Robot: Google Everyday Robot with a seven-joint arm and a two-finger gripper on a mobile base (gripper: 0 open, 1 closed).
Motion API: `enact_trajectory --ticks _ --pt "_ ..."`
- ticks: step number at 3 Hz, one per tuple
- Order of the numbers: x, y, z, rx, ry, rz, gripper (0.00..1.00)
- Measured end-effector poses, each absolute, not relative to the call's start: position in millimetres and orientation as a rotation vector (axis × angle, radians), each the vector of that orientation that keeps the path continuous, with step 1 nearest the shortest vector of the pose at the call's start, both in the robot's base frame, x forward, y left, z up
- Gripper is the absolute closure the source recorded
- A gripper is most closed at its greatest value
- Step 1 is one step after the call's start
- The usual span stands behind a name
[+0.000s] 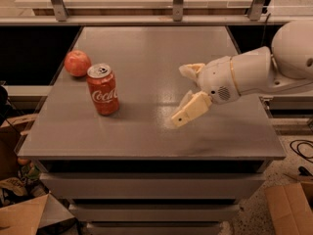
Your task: Pick coke can
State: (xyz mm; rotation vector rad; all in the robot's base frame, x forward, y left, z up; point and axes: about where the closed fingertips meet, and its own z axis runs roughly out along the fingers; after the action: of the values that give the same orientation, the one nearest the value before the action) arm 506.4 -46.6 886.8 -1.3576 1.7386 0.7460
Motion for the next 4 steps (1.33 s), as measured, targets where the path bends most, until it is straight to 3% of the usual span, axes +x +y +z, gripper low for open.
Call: enact_trajectory --ticks 4 --pt "537 62 857 -1.149 1.467 0.985 0.0"
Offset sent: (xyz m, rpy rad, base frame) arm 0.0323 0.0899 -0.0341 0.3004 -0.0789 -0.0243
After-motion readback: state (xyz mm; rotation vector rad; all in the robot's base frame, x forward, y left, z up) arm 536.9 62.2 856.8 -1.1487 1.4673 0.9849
